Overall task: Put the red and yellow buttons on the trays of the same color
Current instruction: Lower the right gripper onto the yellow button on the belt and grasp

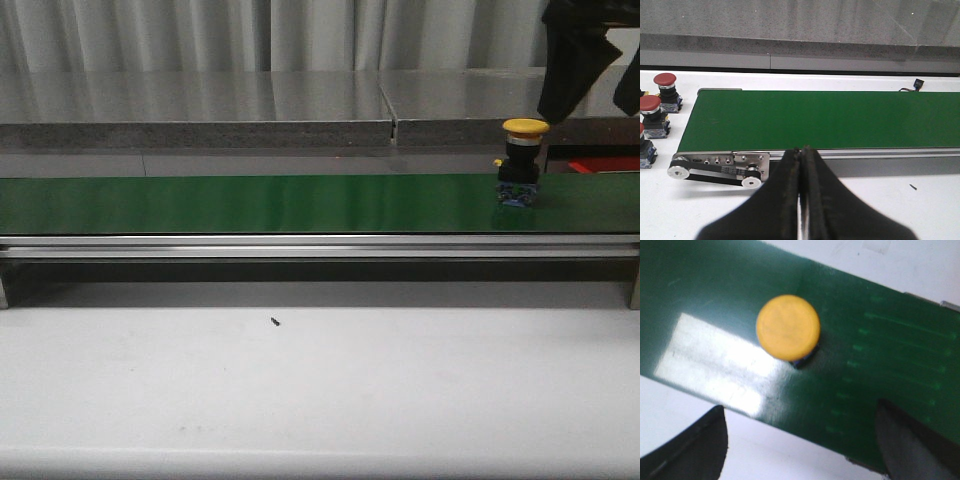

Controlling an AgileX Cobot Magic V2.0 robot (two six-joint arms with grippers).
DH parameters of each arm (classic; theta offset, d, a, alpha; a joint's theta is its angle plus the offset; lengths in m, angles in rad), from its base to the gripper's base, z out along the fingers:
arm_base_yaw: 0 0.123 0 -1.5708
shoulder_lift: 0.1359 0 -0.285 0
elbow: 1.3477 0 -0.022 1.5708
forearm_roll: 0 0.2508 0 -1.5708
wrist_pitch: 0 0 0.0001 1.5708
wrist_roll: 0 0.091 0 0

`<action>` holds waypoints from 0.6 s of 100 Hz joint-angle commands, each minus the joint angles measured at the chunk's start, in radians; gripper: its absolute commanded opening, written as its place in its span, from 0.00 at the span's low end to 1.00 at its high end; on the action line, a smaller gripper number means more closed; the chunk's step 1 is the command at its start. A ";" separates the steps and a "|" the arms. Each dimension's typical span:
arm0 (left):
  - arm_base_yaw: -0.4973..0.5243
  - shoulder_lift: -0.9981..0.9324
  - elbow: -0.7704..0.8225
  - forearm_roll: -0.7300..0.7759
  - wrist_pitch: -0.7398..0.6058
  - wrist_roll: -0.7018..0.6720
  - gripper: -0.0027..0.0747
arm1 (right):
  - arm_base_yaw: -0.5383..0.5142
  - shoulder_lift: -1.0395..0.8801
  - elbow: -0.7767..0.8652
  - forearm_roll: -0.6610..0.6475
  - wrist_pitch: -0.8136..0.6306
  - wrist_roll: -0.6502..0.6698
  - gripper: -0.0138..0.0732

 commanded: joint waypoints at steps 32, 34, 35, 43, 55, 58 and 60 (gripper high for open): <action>-0.008 0.004 -0.027 -0.016 -0.082 -0.001 0.01 | -0.002 0.114 -0.099 0.011 -0.149 -0.014 0.84; -0.008 0.004 -0.027 -0.016 -0.082 -0.001 0.01 | -0.002 0.119 -0.102 0.011 -0.152 -0.014 0.84; -0.008 0.004 -0.027 -0.016 -0.082 -0.001 0.01 | -0.002 0.123 -0.103 0.011 -0.153 -0.014 0.84; -0.008 0.004 -0.027 -0.016 -0.082 -0.001 0.01 | -0.006 0.141 -0.113 0.006 -0.152 -0.014 0.81; -0.008 0.004 -0.027 -0.016 -0.082 -0.001 0.01 | -0.016 0.155 -0.115 0.003 -0.142 -0.005 0.59; -0.008 0.004 -0.027 -0.016 -0.082 -0.001 0.01 | -0.022 0.156 -0.115 0.003 -0.138 -0.001 0.52; -0.008 0.004 -0.027 -0.016 -0.082 -0.001 0.01 | -0.024 0.156 -0.115 0.003 -0.134 0.004 0.49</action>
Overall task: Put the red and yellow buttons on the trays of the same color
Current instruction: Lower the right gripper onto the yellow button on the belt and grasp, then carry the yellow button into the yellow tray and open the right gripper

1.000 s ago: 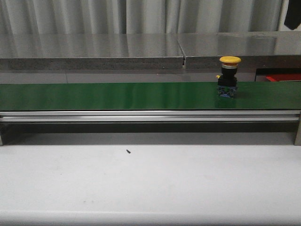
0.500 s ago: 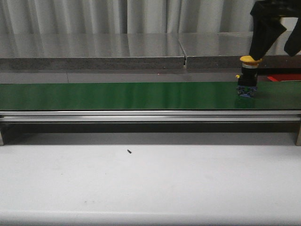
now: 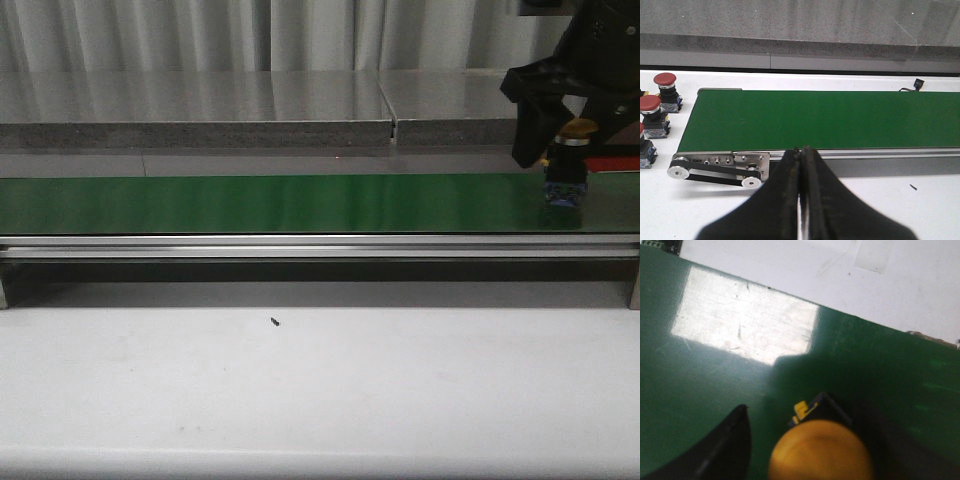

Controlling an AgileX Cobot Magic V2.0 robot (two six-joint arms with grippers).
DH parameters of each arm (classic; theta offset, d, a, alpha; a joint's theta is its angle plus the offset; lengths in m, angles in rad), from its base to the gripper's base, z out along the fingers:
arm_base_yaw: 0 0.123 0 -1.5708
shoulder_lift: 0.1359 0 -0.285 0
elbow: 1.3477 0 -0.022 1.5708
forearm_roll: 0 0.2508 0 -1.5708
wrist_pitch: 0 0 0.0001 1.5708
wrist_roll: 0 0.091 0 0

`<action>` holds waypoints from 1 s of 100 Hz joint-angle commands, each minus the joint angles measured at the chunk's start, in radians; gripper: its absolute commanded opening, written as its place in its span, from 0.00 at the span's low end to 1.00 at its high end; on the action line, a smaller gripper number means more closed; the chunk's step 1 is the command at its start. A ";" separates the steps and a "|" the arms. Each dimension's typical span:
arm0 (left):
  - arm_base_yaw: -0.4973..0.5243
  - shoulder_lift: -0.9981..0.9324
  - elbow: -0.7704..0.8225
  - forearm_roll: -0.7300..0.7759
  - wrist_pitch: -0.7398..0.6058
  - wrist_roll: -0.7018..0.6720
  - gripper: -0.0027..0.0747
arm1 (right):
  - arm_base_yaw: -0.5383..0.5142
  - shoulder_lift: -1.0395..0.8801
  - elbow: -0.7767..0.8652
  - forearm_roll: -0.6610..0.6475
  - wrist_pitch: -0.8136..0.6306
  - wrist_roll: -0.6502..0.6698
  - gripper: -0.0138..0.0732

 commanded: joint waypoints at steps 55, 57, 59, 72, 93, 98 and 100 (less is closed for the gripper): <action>-0.008 0.004 -0.027 -0.016 -0.082 -0.001 0.01 | -0.297 -0.195 -0.036 0.001 0.174 0.068 0.35; -0.008 0.004 -0.027 -0.016 -0.082 -0.001 0.01 | -0.316 -0.195 -0.036 0.001 0.179 0.070 0.35; -0.008 0.004 -0.027 -0.016 -0.082 -0.001 0.01 | -0.336 -0.195 -0.036 0.001 0.183 0.070 0.35; -0.008 0.004 -0.027 -0.016 -0.082 -0.001 0.01 | -0.438 -0.195 -0.015 0.001 0.168 0.073 0.35; -0.008 0.004 -0.027 -0.016 -0.082 -0.001 0.01 | -0.509 -0.190 0.082 0.017 0.042 0.073 0.35; -0.008 0.004 -0.027 -0.016 -0.082 -0.001 0.01 | -0.509 -0.180 0.105 0.017 0.020 0.073 0.35; -0.008 0.004 -0.027 -0.016 -0.082 -0.001 0.01 | -0.509 -0.174 0.109 0.017 0.012 0.073 0.35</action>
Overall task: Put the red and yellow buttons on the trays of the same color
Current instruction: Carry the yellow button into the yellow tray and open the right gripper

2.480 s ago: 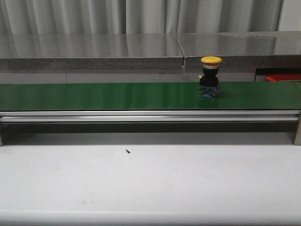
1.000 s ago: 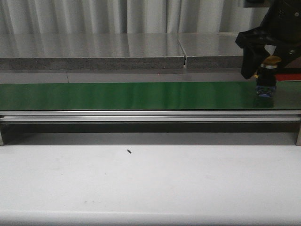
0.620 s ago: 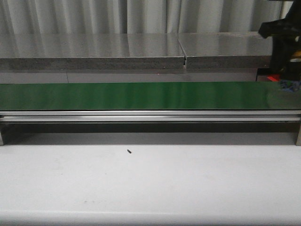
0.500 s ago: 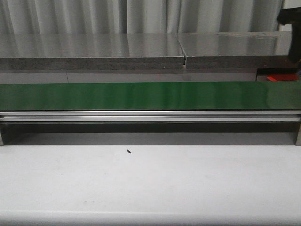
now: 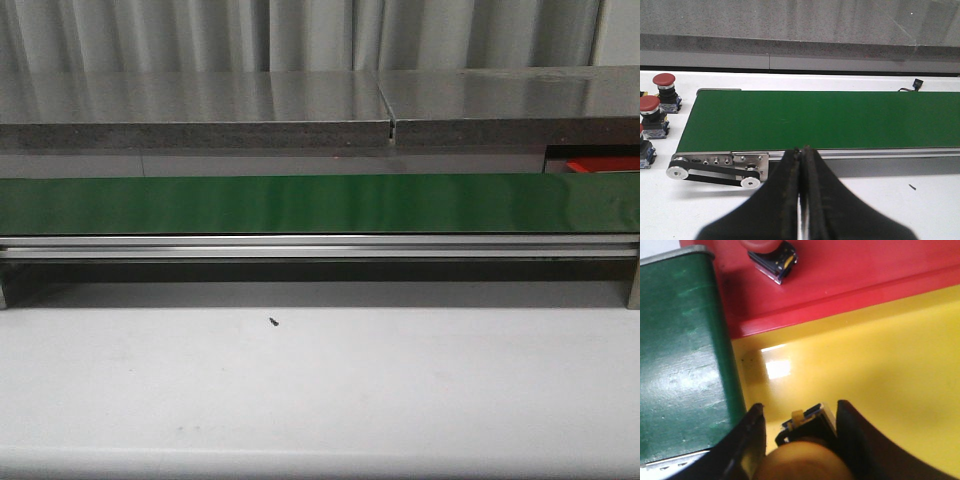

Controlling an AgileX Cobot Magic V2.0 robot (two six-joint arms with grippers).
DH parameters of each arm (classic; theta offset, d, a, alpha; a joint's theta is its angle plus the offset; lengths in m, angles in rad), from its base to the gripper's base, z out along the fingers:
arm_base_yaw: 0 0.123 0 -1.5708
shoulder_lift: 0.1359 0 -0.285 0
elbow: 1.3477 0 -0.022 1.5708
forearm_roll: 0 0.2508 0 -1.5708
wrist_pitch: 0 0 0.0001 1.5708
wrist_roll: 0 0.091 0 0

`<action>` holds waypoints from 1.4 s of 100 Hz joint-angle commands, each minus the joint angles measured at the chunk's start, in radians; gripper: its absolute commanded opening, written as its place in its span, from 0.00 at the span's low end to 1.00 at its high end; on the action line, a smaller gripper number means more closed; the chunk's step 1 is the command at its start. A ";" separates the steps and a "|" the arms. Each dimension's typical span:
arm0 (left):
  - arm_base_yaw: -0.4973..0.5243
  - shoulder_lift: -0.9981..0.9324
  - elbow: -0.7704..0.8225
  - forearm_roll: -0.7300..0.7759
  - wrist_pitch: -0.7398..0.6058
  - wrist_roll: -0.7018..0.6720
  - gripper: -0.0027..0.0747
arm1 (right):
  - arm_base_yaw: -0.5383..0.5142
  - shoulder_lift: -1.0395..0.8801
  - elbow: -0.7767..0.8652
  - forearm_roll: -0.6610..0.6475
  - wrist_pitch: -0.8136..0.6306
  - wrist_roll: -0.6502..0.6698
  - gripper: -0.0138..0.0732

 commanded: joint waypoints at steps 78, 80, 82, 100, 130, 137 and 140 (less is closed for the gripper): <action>-0.008 0.004 -0.029 -0.016 -0.082 -0.001 0.01 | -0.006 0.136 0.014 0.019 -0.136 0.002 0.73; -0.008 0.004 -0.029 -0.016 -0.082 -0.001 0.01 | -0.006 0.136 0.014 0.019 -0.134 0.002 0.75; -0.008 0.004 -0.029 -0.016 -0.082 -0.001 0.01 | -0.006 0.136 0.014 0.019 -0.131 0.002 0.79; -0.008 0.004 -0.029 -0.016 -0.082 -0.001 0.01 | -0.006 0.122 0.014 0.019 -0.127 0.002 0.87; -0.008 0.004 -0.029 -0.016 -0.082 -0.001 0.01 | 0.014 -0.057 0.014 0.019 -0.128 -0.001 0.87; -0.008 0.004 -0.029 -0.016 -0.082 -0.001 0.01 | 0.040 -0.121 0.019 0.019 -0.125 -0.021 0.87; -0.008 0.004 -0.029 -0.016 -0.082 -0.001 0.01 | 0.055 -0.148 0.021 0.020 -0.126 -0.032 0.87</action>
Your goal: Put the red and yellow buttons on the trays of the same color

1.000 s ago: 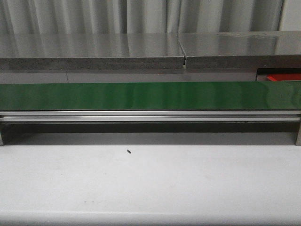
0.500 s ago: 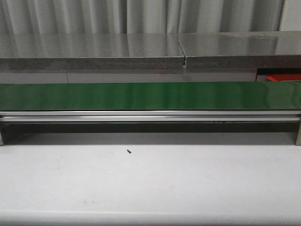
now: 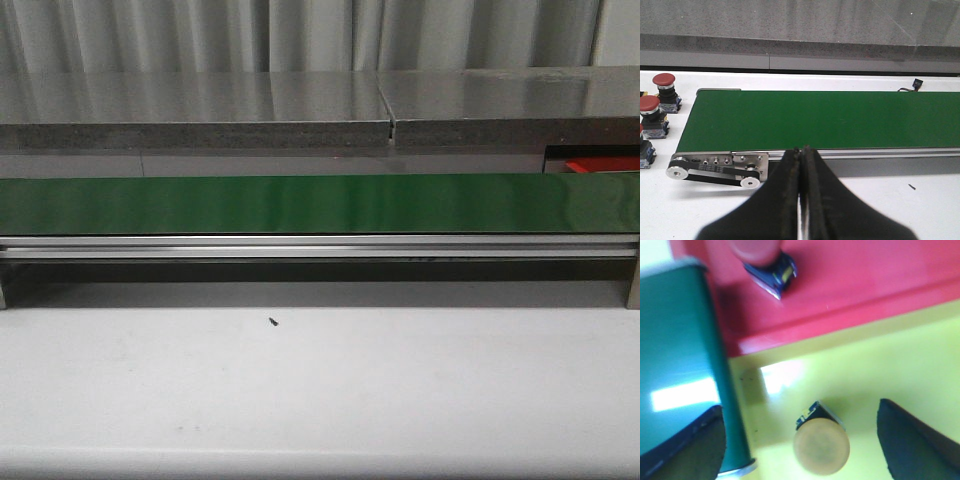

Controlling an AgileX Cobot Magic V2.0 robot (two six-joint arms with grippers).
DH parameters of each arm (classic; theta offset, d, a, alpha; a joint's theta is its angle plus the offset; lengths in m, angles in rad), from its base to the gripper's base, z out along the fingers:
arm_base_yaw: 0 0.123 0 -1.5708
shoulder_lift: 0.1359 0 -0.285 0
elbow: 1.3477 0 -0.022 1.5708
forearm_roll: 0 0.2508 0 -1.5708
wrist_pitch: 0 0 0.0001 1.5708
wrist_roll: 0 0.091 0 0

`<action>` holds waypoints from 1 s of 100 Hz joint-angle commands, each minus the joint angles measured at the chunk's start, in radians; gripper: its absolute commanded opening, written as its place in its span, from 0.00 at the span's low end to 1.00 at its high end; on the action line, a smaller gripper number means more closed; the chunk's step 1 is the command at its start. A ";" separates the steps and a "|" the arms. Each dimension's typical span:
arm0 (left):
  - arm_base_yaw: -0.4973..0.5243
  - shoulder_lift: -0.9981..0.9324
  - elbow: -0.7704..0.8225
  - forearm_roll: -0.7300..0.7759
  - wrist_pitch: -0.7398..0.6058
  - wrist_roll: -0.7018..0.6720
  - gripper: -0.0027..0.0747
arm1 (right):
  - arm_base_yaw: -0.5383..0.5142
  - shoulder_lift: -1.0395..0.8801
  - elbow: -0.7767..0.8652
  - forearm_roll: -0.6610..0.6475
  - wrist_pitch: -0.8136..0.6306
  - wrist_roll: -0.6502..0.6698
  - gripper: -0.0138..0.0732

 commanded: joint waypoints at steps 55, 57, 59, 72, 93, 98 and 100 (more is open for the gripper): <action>-0.008 0.004 -0.029 -0.016 -0.082 -0.001 0.01 | 0.376 -0.701 0.406 0.008 -0.195 -0.096 0.87; -0.008 0.004 -0.029 -0.016 -0.082 -0.001 0.01 | 0.381 -0.723 0.427 0.008 -0.199 -0.096 0.87; -0.008 0.004 -0.029 -0.016 -0.082 -0.001 0.01 | 0.385 -0.737 0.448 0.008 -0.201 -0.096 0.87; -0.008 0.004 -0.029 -0.016 -0.082 -0.001 0.01 | 0.388 -0.867 0.561 0.008 -0.215 -0.096 0.87; -0.008 0.004 -0.029 -0.016 -0.082 -0.001 0.01 | 0.388 -1.069 0.681 0.008 -0.218 -0.096 0.67; -0.008 0.004 -0.029 -0.016 -0.082 -0.001 0.01 | 0.388 -1.106 0.698 0.008 -0.218 -0.096 0.57; -0.008 0.004 -0.029 -0.016 -0.082 -0.001 0.01 | 0.388 -1.119 0.703 0.008 -0.218 -0.096 0.52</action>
